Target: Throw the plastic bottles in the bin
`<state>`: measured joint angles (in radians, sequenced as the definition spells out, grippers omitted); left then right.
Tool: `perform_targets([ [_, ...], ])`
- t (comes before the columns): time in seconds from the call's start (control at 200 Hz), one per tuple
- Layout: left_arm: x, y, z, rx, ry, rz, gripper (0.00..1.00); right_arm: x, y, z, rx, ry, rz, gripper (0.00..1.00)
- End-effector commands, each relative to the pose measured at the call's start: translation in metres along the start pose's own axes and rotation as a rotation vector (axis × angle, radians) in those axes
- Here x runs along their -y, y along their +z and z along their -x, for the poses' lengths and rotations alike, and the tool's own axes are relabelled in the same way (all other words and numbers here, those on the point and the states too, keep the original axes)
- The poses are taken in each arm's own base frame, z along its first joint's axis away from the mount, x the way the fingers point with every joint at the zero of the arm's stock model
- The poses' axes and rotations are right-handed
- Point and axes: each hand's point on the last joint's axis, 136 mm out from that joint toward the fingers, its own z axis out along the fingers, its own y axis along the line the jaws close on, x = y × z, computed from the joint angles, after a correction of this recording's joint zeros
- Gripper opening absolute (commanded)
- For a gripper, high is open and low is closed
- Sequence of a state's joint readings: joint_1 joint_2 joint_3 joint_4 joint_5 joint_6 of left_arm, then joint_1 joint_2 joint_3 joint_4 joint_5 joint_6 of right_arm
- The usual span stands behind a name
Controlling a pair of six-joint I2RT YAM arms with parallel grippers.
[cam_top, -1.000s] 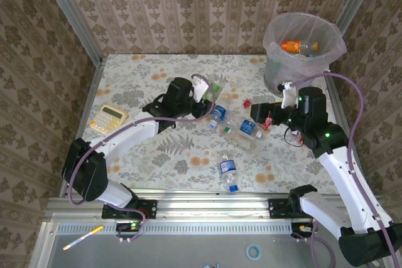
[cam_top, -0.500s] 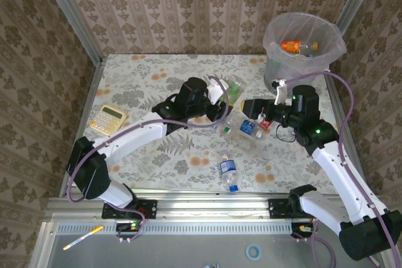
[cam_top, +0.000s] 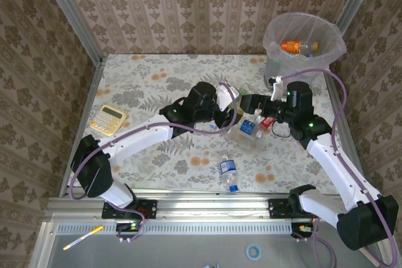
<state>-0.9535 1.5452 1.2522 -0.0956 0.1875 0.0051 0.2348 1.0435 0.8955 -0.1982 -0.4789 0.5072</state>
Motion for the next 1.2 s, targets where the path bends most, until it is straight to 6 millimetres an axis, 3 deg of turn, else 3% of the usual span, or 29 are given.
perform_targets([
  [0.0, 0.009, -0.003, 0.027, 0.079, 0.037, -0.028, 0.4, -0.004, 0.003, 0.012, 0.048, 0.011, 0.014, 1.0],
  [0.19, 0.013, -0.001, 0.031, 0.098, 0.029, -0.046, 0.4, -0.007, 0.009, 0.014, 0.048, 0.043, 0.042, 0.94],
  [0.91, 0.024, -0.002, 0.037, 0.14, 0.031, -0.097, 0.42, -0.009, 0.006, 0.012, 0.026, 0.082, 0.043, 0.42],
  [1.2, 0.024, -0.002, 0.035, 0.15, 0.025, -0.102, 0.57, -0.007, 0.004, 0.012, 0.027, 0.077, 0.028, 0.32],
])
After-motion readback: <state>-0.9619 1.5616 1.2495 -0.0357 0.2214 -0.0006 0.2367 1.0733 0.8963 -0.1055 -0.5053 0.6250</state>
